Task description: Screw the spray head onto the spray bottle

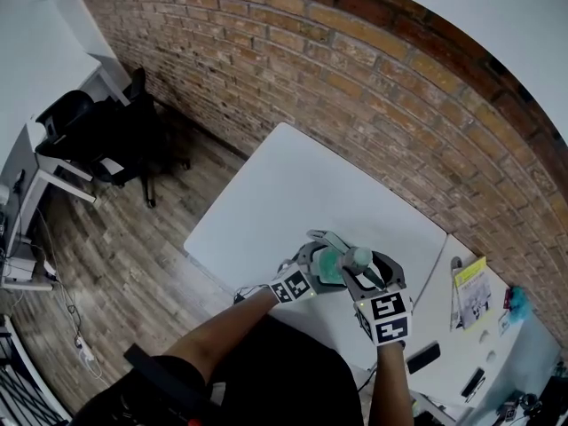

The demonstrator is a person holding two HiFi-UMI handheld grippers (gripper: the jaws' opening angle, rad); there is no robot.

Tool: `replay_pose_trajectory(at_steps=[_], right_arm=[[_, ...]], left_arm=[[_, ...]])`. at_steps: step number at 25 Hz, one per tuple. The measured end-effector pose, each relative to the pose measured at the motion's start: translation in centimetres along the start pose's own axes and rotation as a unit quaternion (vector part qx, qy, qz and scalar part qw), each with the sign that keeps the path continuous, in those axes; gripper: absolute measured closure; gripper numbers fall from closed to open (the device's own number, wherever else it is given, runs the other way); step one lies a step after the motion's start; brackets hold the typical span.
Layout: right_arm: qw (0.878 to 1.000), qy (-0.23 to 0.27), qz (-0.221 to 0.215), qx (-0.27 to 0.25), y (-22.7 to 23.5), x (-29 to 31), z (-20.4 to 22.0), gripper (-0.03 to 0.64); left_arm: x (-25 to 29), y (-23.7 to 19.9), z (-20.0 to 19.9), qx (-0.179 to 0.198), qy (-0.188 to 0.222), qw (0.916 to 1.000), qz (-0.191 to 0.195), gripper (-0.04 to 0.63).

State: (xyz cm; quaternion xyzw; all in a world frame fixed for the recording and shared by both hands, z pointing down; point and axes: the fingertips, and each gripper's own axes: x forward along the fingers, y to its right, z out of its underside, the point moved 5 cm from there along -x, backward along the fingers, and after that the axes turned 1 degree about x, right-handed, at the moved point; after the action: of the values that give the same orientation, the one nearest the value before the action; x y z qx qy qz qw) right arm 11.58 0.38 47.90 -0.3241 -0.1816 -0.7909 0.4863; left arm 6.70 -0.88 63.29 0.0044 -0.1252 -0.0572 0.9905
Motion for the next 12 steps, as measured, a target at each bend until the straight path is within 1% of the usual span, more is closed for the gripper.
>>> replay_pose_trajectory(at_steps=[4,9,12], right_arm=[[1.0,-0.025,-0.006,-0.014,-0.06,0.85,0.0,0.347],[0.999,-0.018,-0.025,-0.015,-0.09,0.97,0.09,0.348],[0.998,-0.014,-0.044,-0.029,0.21,1.01,0.22,0.348]], left_arm=[[0.06,-0.1,0.1,-0.003,-0.002,1.0,-0.001,0.052],[-0.03,0.01,0.63,-0.008,0.0,1.0,-0.002,0.051],[-0.05,-0.08,0.41,-0.007,0.003,1.0,0.001,0.051]])
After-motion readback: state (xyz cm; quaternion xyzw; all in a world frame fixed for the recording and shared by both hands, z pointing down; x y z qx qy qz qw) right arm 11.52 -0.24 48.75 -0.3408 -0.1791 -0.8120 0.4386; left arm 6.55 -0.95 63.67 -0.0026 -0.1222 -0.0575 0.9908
